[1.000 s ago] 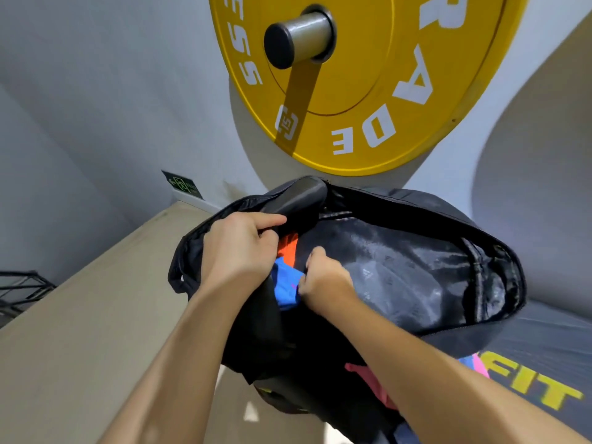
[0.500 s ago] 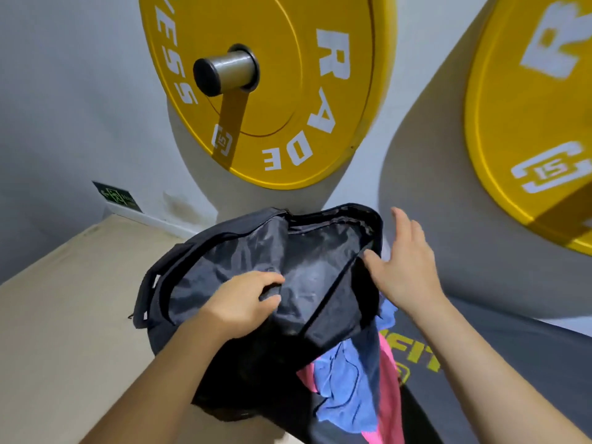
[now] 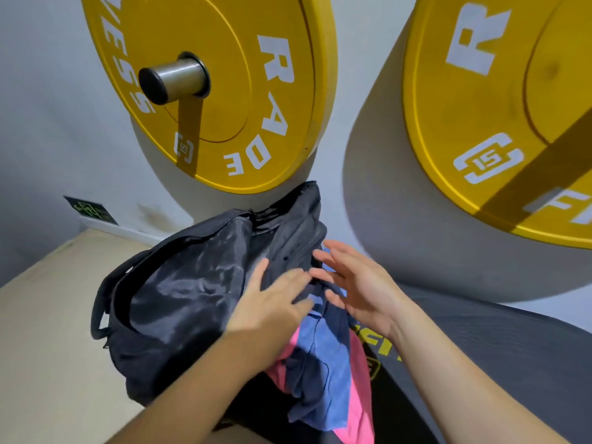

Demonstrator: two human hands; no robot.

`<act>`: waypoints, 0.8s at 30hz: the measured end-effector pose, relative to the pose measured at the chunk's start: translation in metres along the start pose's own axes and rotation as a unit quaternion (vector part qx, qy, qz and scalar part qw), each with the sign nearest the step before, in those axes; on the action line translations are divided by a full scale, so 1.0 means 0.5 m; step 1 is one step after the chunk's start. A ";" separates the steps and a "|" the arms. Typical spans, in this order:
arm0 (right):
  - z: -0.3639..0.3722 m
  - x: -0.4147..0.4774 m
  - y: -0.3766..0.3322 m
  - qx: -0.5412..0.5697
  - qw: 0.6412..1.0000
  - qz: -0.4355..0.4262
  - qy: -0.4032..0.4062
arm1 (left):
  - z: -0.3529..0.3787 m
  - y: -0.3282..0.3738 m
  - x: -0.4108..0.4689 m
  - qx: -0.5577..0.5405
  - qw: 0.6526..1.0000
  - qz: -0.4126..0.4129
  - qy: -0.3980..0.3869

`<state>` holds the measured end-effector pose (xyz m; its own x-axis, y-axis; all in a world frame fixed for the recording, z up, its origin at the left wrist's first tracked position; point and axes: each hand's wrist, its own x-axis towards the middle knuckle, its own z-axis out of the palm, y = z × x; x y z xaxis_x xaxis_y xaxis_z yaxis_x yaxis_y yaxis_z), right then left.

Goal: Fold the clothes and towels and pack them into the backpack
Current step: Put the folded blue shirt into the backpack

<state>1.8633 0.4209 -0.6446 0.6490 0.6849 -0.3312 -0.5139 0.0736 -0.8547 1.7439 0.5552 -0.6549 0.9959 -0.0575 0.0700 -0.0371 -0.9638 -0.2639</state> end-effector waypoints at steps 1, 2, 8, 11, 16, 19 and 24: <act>0.000 0.003 0.000 -0.031 0.999 -0.010 -0.005 | -0.003 -0.020 0.002 0.009 1.000 -0.027 -0.006; -0.007 0.011 0.007 -0.095 0.995 -0.023 0.008 | -0.006 -0.035 -0.001 0.011 0.999 -0.050 -0.006; -0.068 0.054 0.136 -0.490 0.868 -0.026 0.082 | 0.026 -0.082 -0.014 -0.052 0.991 -0.123 -0.024; -0.066 0.079 0.171 -0.564 0.818 -0.036 0.106 | 0.039 -0.094 -0.005 -0.055 0.984 -0.157 -0.071; -0.052 0.097 0.183 -0.684 0.704 -0.118 0.148 | 0.068 -0.077 0.016 -0.044 0.976 -0.178 -0.114; -0.052 0.105 0.189 -0.707 0.672 -0.159 0.149 | 0.081 -0.071 0.031 -0.039 0.976 -0.176 -0.123; -0.056 0.104 0.134 -0.572 0.790 -0.194 0.104 | 0.079 -0.047 0.037 -0.041 0.973 -0.151 -0.168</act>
<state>1.8784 0.4412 -0.7303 0.7718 0.6298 0.0877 0.5135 -0.5360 -0.6701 1.7664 0.5871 -0.6854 0.9324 0.3074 -0.1898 0.2693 -0.9416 -0.2023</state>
